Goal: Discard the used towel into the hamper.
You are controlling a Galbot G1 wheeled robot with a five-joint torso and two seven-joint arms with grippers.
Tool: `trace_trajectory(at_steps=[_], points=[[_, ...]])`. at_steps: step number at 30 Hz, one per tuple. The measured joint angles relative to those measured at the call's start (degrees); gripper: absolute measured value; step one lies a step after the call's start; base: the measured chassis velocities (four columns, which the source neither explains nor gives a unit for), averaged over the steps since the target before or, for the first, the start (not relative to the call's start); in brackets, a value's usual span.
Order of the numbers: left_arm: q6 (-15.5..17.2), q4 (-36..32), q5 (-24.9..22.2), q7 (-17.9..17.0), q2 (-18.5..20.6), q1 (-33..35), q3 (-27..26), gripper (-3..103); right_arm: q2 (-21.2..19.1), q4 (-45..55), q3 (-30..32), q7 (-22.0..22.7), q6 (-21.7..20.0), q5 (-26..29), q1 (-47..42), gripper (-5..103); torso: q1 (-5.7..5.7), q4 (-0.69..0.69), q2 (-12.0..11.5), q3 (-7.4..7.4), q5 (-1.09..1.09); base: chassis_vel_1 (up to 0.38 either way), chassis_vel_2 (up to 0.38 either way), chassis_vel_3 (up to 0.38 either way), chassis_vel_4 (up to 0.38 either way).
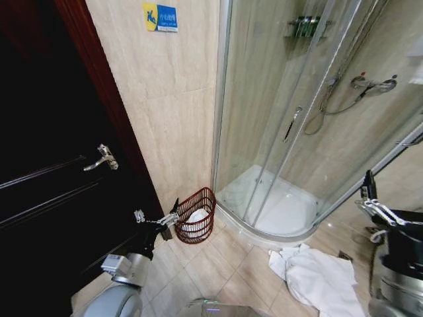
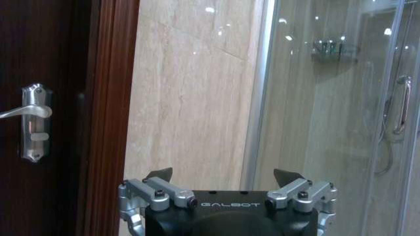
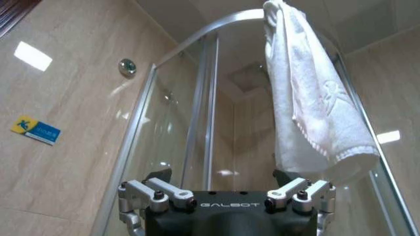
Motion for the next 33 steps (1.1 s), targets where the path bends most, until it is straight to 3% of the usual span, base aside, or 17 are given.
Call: trace_trajectory(at_steps=[9,19,33], points=[[0.00,0.00,0.00,-0.01,0.00,0.00,0.00,100,1.11,-0.48,-4.15,-1.03,-0.72,-2.43,1.30,100,0.00,0.00,0.00,0.01,0.01,-0.042,-0.036,0.042,0.038],[0.00,0.00,0.00,-0.01,0.01,0.00,0.00,100,1.13,-0.46,-4.52,-1.03,-1.25,-2.95,1.48,100,0.00,0.00,0.00,0.01,-0.01,-0.096,-0.096,0.090,0.096],[0.00,0.02,-0.01,0.00,0.01,-0.01,0.01,100,0.94,-0.58,-4.24,-0.88,-0.61,-3.01,1.39,100,0.01,0.00,-0.01,0.00,0.00,-0.220,-0.223,0.230,0.228]])
